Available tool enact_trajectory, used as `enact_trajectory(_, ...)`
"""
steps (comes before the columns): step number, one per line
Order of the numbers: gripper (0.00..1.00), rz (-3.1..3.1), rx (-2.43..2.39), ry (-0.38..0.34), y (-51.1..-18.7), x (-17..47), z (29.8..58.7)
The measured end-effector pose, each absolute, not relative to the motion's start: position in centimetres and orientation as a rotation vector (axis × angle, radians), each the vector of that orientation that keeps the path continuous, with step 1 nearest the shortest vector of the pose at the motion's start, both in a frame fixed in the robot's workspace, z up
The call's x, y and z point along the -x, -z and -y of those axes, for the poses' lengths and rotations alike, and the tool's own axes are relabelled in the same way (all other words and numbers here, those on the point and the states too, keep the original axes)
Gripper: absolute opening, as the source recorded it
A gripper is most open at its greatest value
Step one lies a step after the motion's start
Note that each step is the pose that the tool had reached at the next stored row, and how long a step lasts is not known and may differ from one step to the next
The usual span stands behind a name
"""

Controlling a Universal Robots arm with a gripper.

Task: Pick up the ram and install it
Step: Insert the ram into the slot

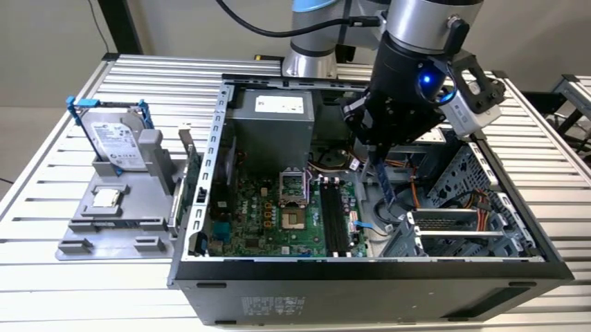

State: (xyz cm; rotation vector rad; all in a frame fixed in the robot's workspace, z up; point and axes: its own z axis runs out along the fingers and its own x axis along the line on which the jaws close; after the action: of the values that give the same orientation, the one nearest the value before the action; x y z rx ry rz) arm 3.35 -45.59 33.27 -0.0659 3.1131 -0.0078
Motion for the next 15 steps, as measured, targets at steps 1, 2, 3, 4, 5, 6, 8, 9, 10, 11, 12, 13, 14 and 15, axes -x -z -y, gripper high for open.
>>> enact_trajectory(1, 0.0, -3.113, 0.064, 0.008, -33.2, -3.4, 45.4)
enact_trajectory(2, 0.0, -3.113, 0.062, 0.008, -33.1, -3.4, 45.2)
enact_trajectory(3, 0.0, -3.113, 0.061, 0.008, -33.0, -3.4, 44.9)
enact_trajectory(4, 0.0, -3.113, 0.061, 0.008, -32.9, -3.4, 44.6)
enact_trajectory(5, 0.0, -3.113, 0.059, 0.008, -32.9, -3.4, 44.4)
enact_trajectory(6, 0.0, -3.113, 0.057, 0.008, -32.8, -3.4, 44.2)
enact_trajectory(8, 0.0, -3.113, 0.05, 0.008, -32.6, -3.4, 43.9)
enact_trajectory(9, 0.0, -3.113, 0.045, 0.008, -32.5, -3.4, 43.8)
enact_trajectory(10, 0.0, -3.114, 0.039, 0.008, -32.4, -3.4, 43.8)
enact_trajectory(11, 0.0, -3.114, 0.032, 0.008, -32.3, -3.4, 43.7)
enact_trajectory(12, 0.0, -3.114, 0.026, 0.009, -32.2, -3.4, 43.6)
enact_trajectory(13, 0.0, -3.114, 0.021, 0.009, -32.0, -3.4, 43.6)
enact_trajectory(14, 0.0, -3.114, 0.018, 0.01, -31.9, -3.4, 43.6)
enact_trajectory(15, 0.0, -3.114, 0.014, 0.01, -31.8, -3.4, 43.6)
